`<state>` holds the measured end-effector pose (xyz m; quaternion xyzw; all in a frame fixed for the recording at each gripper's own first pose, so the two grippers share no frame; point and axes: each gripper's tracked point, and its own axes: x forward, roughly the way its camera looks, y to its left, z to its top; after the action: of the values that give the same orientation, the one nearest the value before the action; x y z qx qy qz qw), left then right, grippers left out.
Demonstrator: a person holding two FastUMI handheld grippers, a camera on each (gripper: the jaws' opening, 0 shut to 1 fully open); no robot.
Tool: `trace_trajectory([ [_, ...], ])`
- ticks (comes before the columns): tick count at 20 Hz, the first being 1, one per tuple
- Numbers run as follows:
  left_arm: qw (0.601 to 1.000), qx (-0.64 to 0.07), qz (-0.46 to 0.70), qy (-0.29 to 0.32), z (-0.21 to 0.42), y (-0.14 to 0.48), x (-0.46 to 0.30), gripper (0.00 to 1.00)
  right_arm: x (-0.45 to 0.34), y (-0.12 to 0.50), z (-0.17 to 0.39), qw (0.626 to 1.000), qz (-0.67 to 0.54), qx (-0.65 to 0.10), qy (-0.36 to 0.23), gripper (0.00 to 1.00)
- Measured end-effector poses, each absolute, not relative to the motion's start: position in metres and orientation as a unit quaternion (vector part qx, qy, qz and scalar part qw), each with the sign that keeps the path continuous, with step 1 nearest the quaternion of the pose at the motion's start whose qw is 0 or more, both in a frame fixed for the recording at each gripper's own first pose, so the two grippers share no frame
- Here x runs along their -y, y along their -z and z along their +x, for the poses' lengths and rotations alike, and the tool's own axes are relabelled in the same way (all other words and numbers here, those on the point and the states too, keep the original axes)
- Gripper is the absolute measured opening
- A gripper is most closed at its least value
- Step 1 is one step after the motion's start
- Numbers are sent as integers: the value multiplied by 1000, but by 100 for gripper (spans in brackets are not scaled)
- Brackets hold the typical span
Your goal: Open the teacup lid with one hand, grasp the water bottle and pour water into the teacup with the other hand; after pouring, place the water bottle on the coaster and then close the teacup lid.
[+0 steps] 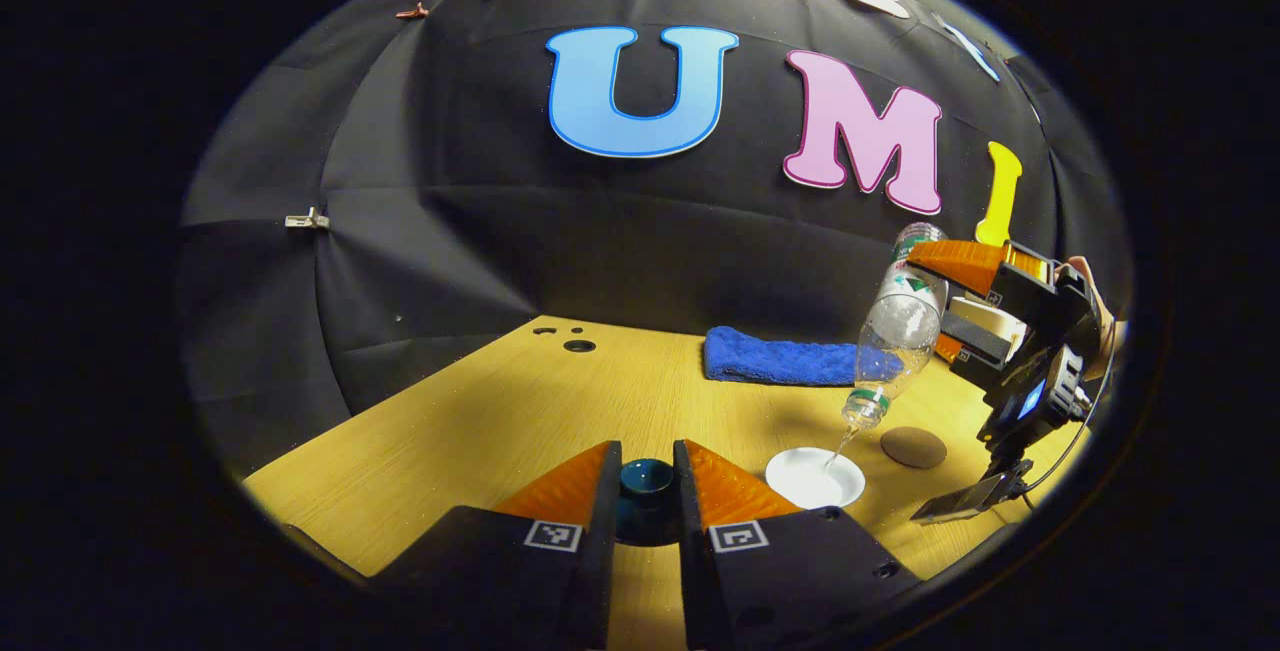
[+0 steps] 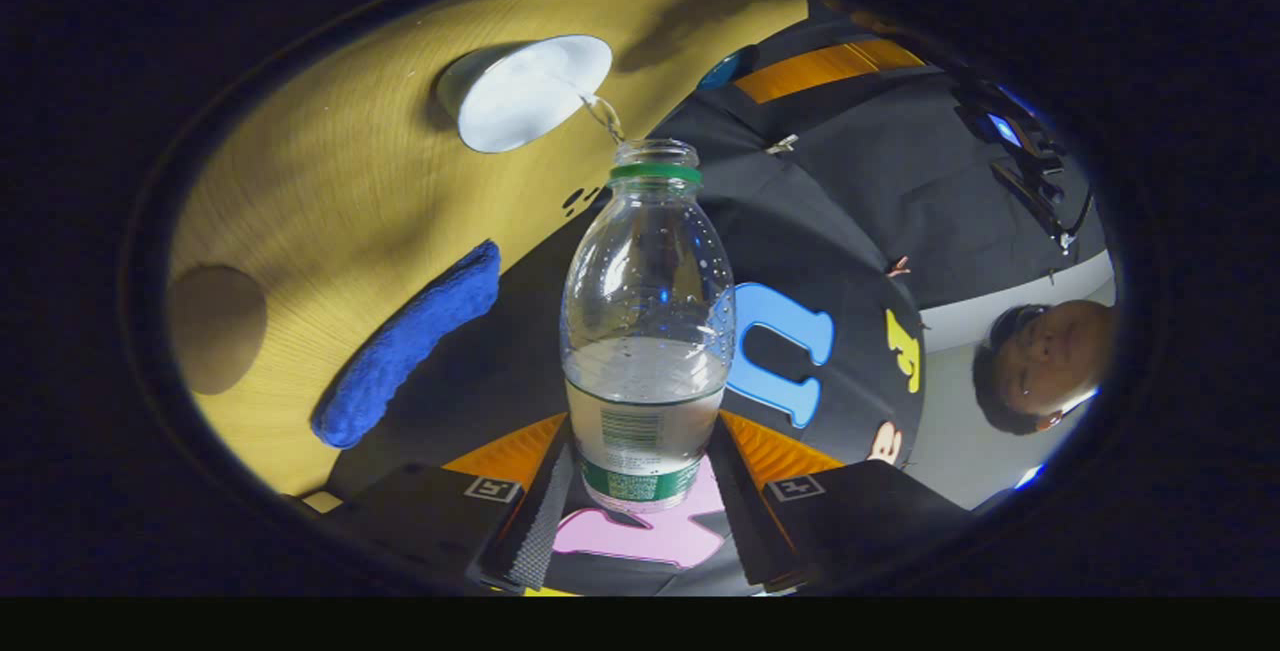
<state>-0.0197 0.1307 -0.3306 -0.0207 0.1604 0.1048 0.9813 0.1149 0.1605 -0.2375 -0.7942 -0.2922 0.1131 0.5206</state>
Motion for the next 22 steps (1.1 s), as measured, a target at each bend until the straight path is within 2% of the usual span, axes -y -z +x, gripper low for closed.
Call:
trace_trajectory([
  [4, 982, -158, -21, -104, -20, 328, -130, 32, -168, 232, 112, 500, -795, 324, -114, 74],
  [6, 982, -158, -21, -103, -20, 328, -129, 32, -165, 242, 115, 517, -791, 298, -136, 74],
  [9, 982, -158, -21, -104, -19, 328, -130, 32, -154, 270, 122, 582, -761, 223, -179, 74],
  [13, 982, -159, -20, -103, -18, 328, -128, 32, -140, 324, 109, 705, -666, 85, -227, 74],
  [15, 981, -161, -19, -103, -17, 329, -128, 32, -140, 334, 103, 758, -609, 33, -230, 75],
  [16, 981, -162, -16, -103, -16, 330, -128, 29, -140, 338, 103, 776, -587, 13, -231, 75],
  [17, 981, -163, -13, -103, -15, 329, -128, 32, -142, 344, 101, 792, -564, -3, -233, 75],
  [22, 982, -164, -8, -95, -8, 328, -121, 32, -150, 360, 88, 877, -402, -97, -246, 75],
])
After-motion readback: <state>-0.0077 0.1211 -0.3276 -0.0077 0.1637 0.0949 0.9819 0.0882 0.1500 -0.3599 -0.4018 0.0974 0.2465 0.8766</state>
